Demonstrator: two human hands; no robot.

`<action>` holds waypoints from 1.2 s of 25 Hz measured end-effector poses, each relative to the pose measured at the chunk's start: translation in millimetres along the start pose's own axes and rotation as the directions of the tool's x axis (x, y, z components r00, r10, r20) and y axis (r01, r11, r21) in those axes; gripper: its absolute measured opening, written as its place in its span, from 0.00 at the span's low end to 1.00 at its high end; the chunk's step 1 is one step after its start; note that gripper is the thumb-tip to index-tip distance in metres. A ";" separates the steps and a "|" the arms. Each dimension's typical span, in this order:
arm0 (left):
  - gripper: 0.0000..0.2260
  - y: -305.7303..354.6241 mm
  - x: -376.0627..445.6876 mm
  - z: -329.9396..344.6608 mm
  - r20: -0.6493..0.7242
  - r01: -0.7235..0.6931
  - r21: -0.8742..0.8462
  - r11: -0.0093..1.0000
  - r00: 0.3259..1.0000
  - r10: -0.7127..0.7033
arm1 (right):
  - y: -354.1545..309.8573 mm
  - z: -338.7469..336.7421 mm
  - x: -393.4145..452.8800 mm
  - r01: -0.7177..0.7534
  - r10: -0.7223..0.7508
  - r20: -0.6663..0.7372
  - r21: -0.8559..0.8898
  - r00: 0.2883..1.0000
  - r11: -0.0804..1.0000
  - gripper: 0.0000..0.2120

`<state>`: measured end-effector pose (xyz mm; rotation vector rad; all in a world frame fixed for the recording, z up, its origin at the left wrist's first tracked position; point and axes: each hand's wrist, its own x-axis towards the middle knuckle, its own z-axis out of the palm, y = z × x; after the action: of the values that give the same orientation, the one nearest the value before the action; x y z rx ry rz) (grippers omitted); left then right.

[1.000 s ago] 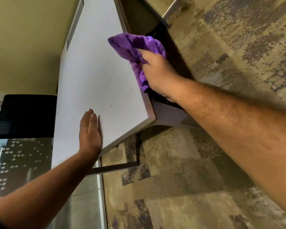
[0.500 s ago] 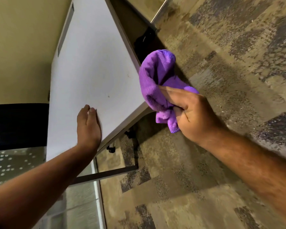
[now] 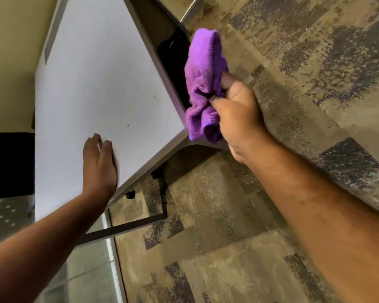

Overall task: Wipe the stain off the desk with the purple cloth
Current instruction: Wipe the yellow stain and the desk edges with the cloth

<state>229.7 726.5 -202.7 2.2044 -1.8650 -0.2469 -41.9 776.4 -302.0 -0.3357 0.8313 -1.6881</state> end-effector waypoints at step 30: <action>0.12 -18.7 9.4 -4.2 -0.055 -0.136 -0.108 0.985 0.990 0.130 | 38.1 19.7 -73.8 0.215 -0.210 -0.309 -0.020 0.927 0.976 0.29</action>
<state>250.2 720.4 -203.9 1.9867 -1.9147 -0.2642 19.7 835.5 -298.9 -0.1545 1.0423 -1.9819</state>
